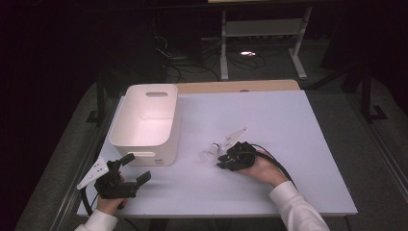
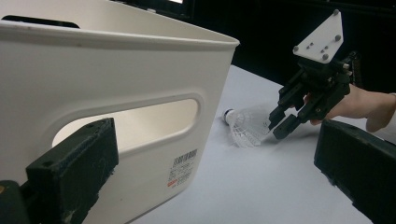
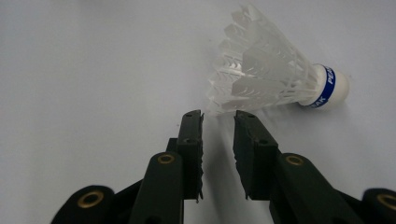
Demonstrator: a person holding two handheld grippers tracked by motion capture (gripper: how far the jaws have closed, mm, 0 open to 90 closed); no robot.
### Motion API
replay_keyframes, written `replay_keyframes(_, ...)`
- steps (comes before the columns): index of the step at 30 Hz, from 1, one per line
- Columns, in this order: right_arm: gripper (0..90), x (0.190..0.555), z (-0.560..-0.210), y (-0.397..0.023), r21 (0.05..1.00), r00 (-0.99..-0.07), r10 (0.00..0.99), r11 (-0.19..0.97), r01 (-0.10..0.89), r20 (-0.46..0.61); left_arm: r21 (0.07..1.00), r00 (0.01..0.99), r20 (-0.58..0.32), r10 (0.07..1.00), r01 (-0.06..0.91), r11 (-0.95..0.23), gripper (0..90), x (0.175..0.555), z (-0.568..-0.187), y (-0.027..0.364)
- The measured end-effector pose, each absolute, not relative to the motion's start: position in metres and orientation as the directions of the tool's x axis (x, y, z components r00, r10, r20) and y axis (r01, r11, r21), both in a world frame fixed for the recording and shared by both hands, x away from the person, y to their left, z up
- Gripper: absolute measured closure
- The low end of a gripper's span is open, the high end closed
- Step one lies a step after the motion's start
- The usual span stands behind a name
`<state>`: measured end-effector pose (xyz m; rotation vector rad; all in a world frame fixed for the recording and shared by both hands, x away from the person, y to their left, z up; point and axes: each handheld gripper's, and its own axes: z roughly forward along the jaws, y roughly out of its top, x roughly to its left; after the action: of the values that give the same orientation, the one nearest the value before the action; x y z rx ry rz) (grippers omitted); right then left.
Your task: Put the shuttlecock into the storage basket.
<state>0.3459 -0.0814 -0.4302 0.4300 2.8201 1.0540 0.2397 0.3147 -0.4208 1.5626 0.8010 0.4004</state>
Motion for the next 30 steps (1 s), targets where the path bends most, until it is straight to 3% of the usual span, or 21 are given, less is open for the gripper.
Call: replay_keyframes(30, 82.4, 0.363, -0.425, -0.044, 0.67, -0.957, 0.283, 0.723, 0.17, -0.062, 0.964, 0.697, -0.211, 0.686, 0.265, 0.028, 0.0, 0.239, -0.42, 0.316)
